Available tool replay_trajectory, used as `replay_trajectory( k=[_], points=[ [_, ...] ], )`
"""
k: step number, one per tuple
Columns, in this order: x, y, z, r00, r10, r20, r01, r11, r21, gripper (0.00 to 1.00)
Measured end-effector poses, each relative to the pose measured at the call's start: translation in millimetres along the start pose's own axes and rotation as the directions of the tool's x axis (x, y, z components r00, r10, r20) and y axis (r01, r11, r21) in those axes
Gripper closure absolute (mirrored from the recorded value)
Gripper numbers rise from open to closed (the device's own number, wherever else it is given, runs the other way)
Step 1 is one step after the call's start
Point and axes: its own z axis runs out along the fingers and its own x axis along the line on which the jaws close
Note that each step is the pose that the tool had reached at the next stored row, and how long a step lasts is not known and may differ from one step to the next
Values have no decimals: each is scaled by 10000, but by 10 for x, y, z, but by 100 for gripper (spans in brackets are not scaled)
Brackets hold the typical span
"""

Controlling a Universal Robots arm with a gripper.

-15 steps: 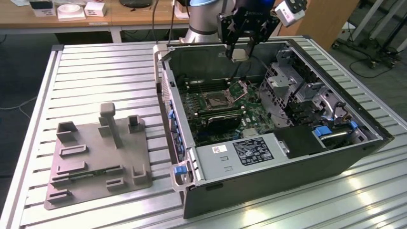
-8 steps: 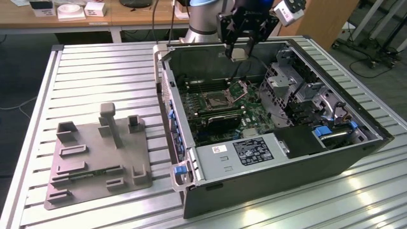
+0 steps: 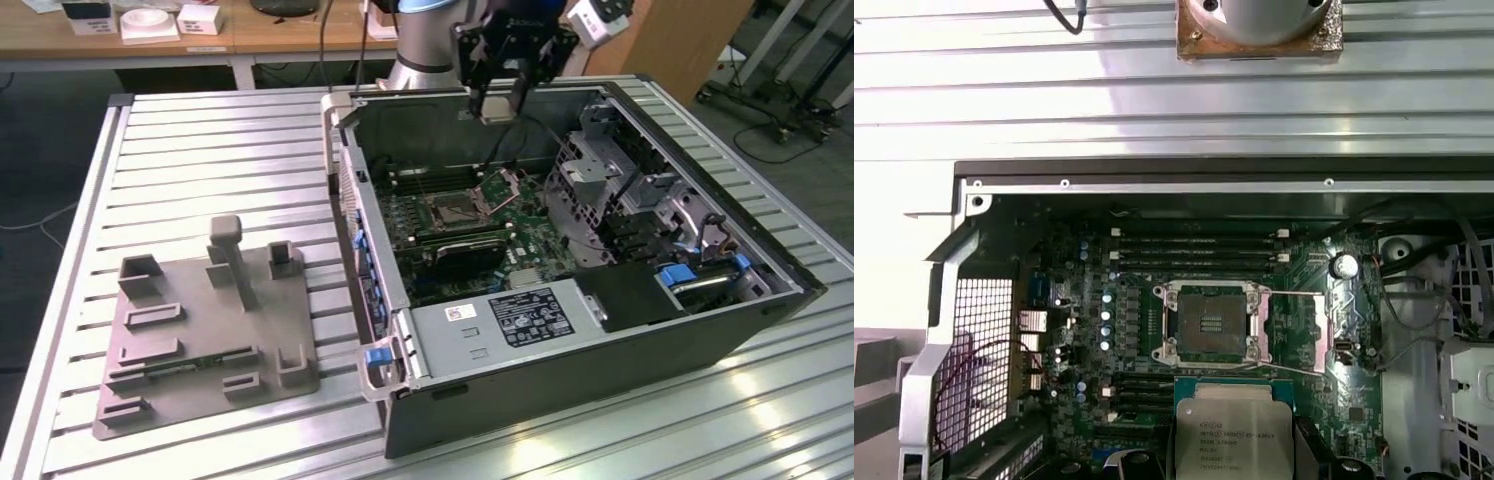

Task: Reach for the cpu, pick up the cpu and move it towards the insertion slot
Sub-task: 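Pick up the cpu and move it towards the insertion slot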

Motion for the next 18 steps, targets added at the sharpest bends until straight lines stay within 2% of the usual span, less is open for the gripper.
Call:
replay_trajectory(
  k=[10, 18],
  points=[
    [0, 213, 52, 10000, 3, 0, -3, 10000, -1, 45],
    [33, 284, 123, 9998, 211, 14, -211, 9998, -2, 45]
  ],
)
